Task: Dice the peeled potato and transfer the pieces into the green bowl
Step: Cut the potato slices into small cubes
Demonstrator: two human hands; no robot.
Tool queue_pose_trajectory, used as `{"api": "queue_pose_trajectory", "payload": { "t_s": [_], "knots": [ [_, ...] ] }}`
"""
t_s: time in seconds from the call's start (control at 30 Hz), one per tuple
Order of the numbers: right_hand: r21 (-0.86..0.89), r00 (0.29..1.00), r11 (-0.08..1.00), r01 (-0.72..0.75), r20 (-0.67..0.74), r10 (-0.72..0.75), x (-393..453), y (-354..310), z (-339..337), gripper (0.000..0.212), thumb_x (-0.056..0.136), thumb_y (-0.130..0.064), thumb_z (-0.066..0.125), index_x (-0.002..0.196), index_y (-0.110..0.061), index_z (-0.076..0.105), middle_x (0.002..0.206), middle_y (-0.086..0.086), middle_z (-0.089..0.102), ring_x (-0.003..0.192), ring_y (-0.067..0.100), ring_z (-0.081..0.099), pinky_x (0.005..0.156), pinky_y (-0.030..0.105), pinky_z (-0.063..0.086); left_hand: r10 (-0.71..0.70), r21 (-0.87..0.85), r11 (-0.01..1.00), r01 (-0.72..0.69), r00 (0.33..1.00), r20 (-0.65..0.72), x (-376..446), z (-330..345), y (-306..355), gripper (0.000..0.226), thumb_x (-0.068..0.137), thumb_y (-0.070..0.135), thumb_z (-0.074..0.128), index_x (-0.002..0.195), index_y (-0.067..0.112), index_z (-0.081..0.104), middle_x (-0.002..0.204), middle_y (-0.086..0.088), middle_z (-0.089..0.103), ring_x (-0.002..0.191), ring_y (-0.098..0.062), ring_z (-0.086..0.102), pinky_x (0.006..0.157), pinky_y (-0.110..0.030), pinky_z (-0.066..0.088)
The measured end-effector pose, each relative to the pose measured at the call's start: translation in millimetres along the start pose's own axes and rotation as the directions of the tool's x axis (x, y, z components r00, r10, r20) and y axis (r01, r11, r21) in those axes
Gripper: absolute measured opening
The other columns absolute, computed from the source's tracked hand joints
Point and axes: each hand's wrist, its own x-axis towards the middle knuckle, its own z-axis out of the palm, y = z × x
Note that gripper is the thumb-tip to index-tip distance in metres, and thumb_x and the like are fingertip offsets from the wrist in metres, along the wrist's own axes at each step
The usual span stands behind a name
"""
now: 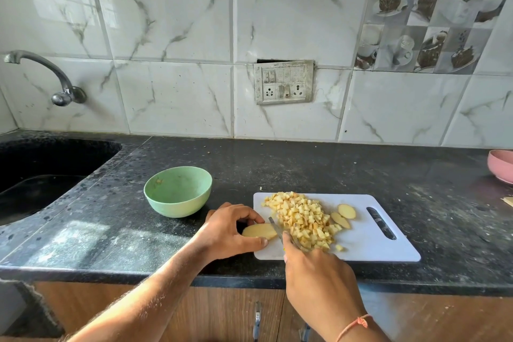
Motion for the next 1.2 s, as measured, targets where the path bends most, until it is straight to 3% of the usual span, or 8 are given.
{"api": "queue_pose_trajectory", "payload": {
  "t_s": [0.13,0.27,0.6,0.77,0.87,0.97,1.07,1.2],
  "knots": [
    [-0.070,0.998,0.997,0.011,0.069,-0.006,3.5,-6.2,0.6,0.070,0.101,-0.011,0.036,0.165,-0.023,0.012,0.104,0.006,0.071,0.091,0.027,0.067,0.069,0.035,0.052,-0.027,-0.035,0.999,0.028,1.000,0.006,-0.8,-3.8,3.2,0.050,0.060,0.073,0.079,0.104,0.049,0.075,0.095,0.035,0.066,0.104,0.004,0.056,0.098,-0.037,0.050],
    [-0.103,0.993,0.995,-0.013,0.115,0.025,18.0,-11.2,0.4,0.073,0.098,-0.002,0.036,0.164,-0.025,0.014,0.099,0.007,0.069,0.089,0.027,0.066,0.066,0.036,0.048,-0.062,-0.059,0.996,0.062,0.998,0.010,-2.0,-5.0,4.3,0.047,0.060,0.069,0.084,0.102,0.049,0.076,0.091,0.029,0.066,0.102,0.003,0.057,0.093,-0.034,0.052],
    [-0.022,0.991,1.000,0.006,0.132,-0.003,6.9,-1.3,-6.6,0.069,0.101,-0.008,0.037,0.164,-0.028,0.017,0.110,0.008,0.069,0.099,0.029,0.065,0.081,0.040,0.055,-0.100,-0.054,0.993,0.101,0.995,0.019,-2.8,-5.9,10.9,0.043,0.064,0.063,0.089,0.101,0.044,0.078,0.094,0.027,0.068,0.090,0.004,0.064,0.078,-0.020,0.054],
    [-0.037,0.979,0.999,-0.012,0.203,0.019,-10.3,-0.3,-10.8,0.069,0.105,-0.018,0.038,0.164,-0.033,0.006,0.114,0.007,0.070,0.102,0.028,0.068,0.083,0.038,0.054,-0.109,-0.057,0.992,0.110,0.994,0.016,-2.3,-3.6,7.9,0.041,0.065,0.062,0.089,0.100,0.047,0.077,0.091,0.035,0.065,0.099,0.005,0.058,0.088,-0.027,0.052],
    [-0.031,0.955,0.998,-0.055,0.290,0.062,-11.0,-0.2,-14.8,0.074,0.103,-0.019,0.038,0.163,-0.037,-0.001,0.121,0.008,0.068,0.109,0.027,0.067,0.086,0.037,0.050,-0.114,-0.060,0.991,0.116,0.993,0.035,0.1,-2.3,4.7,0.042,0.062,0.068,0.087,0.099,0.052,0.075,0.097,0.029,0.066,0.105,0.001,0.056,0.094,-0.031,0.051],
    [-0.033,0.962,0.997,-0.075,0.260,0.081,-10.4,1.9,-11.4,0.075,0.103,-0.019,0.036,0.163,-0.037,-0.004,0.114,0.007,0.069,0.099,0.027,0.066,0.076,0.035,0.044,-0.121,-0.081,0.989,0.126,0.991,0.063,3.0,-2.8,1.9,0.045,0.058,0.074,0.085,0.097,0.056,0.074,0.099,0.025,0.071,0.105,-0.002,0.060,0.096,-0.034,0.053],
    [-0.058,0.967,0.995,-0.086,0.235,0.097,-7.8,2.6,-7.6,0.074,0.103,-0.017,0.034,0.164,-0.037,-0.005,0.105,0.006,0.070,0.077,0.028,0.054,0.069,0.034,0.041,-0.112,-0.116,0.986,0.123,0.989,0.095,3.5,-4.0,3.4,0.043,0.060,0.069,0.088,0.097,0.051,0.076,0.096,0.033,0.071,0.100,0.002,0.064,0.096,-0.034,0.055],
    [-0.066,0.971,0.995,-0.075,0.221,0.088,-1.1,0.2,-5.5,0.075,0.102,-0.016,0.035,0.164,-0.035,-0.002,0.098,0.007,0.066,0.076,0.026,0.052,0.068,0.032,0.042,-0.107,-0.119,0.986,0.116,0.991,0.079,1.8,-4.9,2.6,0.040,0.062,0.065,0.090,0.097,0.050,0.077,0.095,0.035,0.070,0.101,0.003,0.062,0.095,-0.034,0.055]
  ]
}}
